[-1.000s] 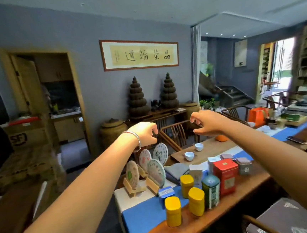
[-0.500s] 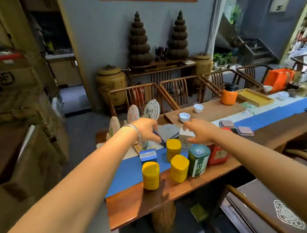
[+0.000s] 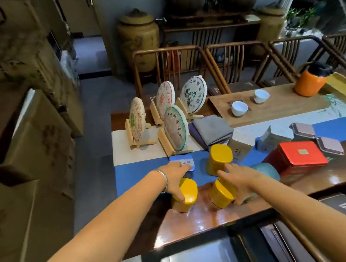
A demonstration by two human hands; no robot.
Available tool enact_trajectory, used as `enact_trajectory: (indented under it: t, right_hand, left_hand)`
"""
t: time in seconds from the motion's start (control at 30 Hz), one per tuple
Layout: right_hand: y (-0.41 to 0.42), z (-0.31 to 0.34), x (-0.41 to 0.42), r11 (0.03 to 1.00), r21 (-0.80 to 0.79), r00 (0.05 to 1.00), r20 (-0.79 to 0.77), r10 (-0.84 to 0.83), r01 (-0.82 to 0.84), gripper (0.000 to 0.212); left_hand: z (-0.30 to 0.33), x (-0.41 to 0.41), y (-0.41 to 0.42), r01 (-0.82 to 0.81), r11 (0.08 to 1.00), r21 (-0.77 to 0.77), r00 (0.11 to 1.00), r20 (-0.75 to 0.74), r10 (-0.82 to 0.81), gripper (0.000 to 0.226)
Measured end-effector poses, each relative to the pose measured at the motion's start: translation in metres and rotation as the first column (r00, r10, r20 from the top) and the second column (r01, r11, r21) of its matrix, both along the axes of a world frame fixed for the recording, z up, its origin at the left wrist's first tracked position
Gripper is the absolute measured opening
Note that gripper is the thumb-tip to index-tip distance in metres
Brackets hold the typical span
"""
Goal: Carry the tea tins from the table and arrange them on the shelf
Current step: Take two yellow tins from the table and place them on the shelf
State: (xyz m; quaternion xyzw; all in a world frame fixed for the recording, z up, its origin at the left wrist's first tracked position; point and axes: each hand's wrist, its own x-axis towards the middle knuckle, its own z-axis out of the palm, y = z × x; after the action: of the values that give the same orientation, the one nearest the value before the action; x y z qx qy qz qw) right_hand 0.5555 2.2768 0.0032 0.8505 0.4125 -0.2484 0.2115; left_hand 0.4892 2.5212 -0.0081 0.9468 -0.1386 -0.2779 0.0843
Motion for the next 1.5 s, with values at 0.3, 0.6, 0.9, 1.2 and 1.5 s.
enact_trajectory:
  t: [0.3, 0.6, 0.9, 1.2, 1.5]
  right_hand:
    - [0.002, -0.029, 0.027, 0.992, 0.121, 0.999, -0.042, 0.032, -0.026, 0.081]
    - [0.008, -0.034, 0.033, 0.981, 0.166, 0.992, -0.062, 0.108, -0.096, 0.081]
    - [0.037, -0.002, 0.037, 0.974, 0.189, 0.968, -0.196, 0.160, -0.123, 0.077]
    - [0.192, 0.105, -0.023, 0.850, 0.426, 0.816, -0.341, 0.467, -0.308, 0.063]
    - [0.332, 0.252, -0.214, 0.513, 0.617, 0.570, -0.124, 0.812, -0.597, 0.084]
  left_hand:
    - [-0.040, -0.007, -0.017, -0.055, 0.998, -0.023, 0.997, 0.053, 0.056, 0.094]
    - [-0.057, -0.023, -0.029, -0.280, 0.958, -0.068, 0.954, 0.091, 0.286, 0.093]
    - [-0.007, -0.046, 0.006, -0.526, 0.842, -0.121, 0.849, -0.022, 0.528, 0.093]
    - [0.106, -0.176, 0.069, -0.839, 0.510, -0.188, 0.492, 0.137, 0.860, 0.094]
    - [0.262, -0.417, 0.113, -0.965, 0.093, -0.245, 0.005, 0.339, 0.941, 0.095]
